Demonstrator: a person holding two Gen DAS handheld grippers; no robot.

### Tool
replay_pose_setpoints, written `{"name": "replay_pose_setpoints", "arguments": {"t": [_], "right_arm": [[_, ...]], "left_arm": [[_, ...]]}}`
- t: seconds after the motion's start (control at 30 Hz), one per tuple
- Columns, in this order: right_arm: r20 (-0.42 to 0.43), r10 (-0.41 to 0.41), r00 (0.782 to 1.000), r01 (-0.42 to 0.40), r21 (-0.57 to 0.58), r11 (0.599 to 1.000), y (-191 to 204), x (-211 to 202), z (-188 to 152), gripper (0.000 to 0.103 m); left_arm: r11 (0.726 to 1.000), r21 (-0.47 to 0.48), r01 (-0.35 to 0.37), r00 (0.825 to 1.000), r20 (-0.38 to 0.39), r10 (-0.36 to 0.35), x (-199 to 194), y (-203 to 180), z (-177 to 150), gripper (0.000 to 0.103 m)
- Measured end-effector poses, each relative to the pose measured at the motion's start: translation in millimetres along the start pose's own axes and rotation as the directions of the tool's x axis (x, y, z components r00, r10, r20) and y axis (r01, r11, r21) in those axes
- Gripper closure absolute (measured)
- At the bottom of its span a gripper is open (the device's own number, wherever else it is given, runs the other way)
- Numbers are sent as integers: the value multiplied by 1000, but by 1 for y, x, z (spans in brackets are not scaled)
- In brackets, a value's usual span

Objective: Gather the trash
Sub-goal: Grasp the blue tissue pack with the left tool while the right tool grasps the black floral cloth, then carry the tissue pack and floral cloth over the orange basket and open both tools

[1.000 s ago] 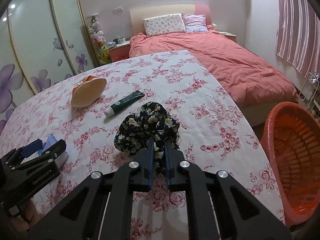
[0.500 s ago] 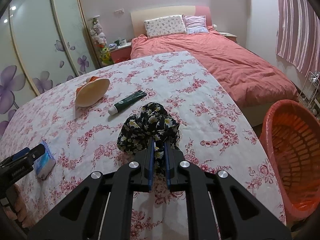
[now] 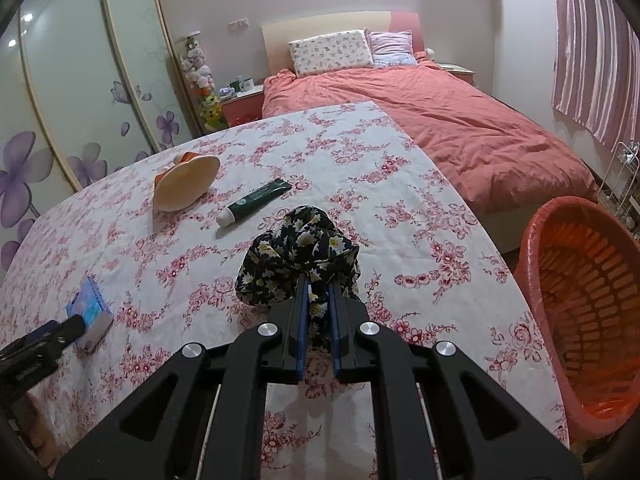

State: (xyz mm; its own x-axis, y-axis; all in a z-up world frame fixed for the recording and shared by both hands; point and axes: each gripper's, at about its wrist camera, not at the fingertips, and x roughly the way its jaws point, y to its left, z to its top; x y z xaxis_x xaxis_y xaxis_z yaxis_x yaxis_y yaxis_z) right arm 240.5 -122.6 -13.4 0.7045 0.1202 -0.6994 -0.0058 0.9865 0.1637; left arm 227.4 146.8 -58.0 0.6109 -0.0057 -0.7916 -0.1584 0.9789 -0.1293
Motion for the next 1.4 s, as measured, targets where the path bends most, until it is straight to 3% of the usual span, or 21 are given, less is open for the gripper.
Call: {"name": "replay_pose_setpoints", "arguments": {"t": [0.23,0.37,0.53,0.63,0.83,1.1,1.23,1.4], "right_arm": [[2,-12,1000,12,5,1000,-6,-3,1,94],[4,-13,1000,13,5,1000,-7,-2,2,94],[-4,-11,1000,11,11,1000,-8,0,1,94],[-6,-10,1000,10,4,1000,-7,-1,0,94],[-1,-9,1000,9,-1,1000,-7,-3,-1,94],[-3,-7,1000,7,5,1000,-5,0,-1,94],[1,-5,1000,5,7,1000,-5,-1,-1,94],[31,-3,1000,3,3,1000,-6,-11,0,94]], "left_arm": [[999,40,-12,1000,-13,13,35,-15,33,22],[1000,1,-6,1000,-30,6,39,-15,42,21],[996,21,-81,997,-16,81,45,-27,48,18],[992,23,-123,992,-34,123,56,-28,52,22],[990,126,-57,998,15,55,47,-16,44,33],[996,68,-65,998,6,65,41,-3,38,28],[995,69,-67,998,21,66,42,-5,40,51],[997,64,-51,998,34,49,38,-5,39,53]]}}
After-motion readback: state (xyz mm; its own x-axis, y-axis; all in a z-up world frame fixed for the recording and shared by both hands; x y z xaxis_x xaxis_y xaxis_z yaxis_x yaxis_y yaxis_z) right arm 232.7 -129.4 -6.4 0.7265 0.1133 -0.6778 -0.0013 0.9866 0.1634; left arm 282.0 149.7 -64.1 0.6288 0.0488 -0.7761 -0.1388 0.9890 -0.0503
